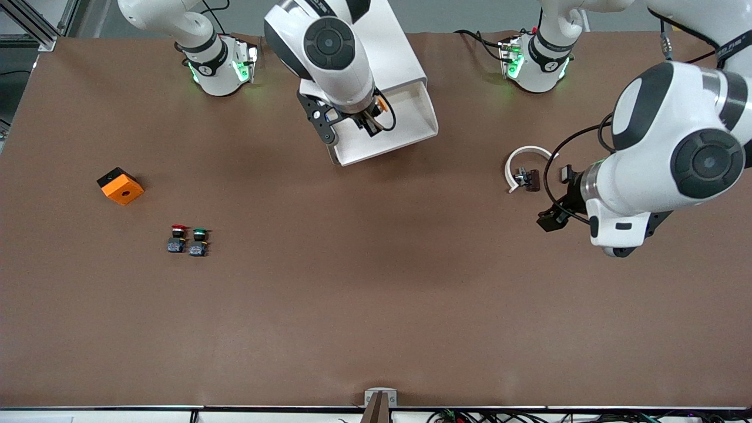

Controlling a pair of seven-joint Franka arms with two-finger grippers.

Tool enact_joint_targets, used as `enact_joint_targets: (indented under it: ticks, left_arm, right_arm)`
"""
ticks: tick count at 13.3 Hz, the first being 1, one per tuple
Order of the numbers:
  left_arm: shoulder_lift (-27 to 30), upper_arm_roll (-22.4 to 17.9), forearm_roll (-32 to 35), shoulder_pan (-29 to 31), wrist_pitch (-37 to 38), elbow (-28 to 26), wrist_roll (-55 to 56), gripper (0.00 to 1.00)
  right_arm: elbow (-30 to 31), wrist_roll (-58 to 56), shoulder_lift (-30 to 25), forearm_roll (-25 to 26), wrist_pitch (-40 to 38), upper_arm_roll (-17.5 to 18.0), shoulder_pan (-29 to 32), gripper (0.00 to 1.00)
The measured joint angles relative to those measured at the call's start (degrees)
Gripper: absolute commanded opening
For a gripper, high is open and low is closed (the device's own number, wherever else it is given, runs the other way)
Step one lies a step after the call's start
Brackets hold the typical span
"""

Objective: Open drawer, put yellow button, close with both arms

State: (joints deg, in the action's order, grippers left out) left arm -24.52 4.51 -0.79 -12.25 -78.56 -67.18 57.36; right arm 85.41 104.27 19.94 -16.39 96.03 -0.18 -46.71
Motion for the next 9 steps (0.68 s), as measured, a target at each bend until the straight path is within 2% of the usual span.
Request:
enact_joint_targets:
  ticks: [4, 6, 9]
  left_arm:
    - [3.48, 0.0, 0.04, 0.3, -2.96, -2.37, -8.69, 1.0]
    - [5.26, 0.0, 0.04, 0.82, -9.21, -6.91, -13.0, 1.0]
    - [8.14, 0.02, 0.04, 0.94, -18.27, -16.49, -19.07, 1.0]
  right_arm:
    - [0.04, 0.0, 2.66, 0.04, 1.12, -0.06, -1.4, 0.35]
    - [0.05, 0.02, 3.65, 0.05, 1.39, -0.07, -2.16, 0.36]
    - [0.05, 0.02, 4.75, 0.06, 2.21, -0.14, -2.59, 0.38]
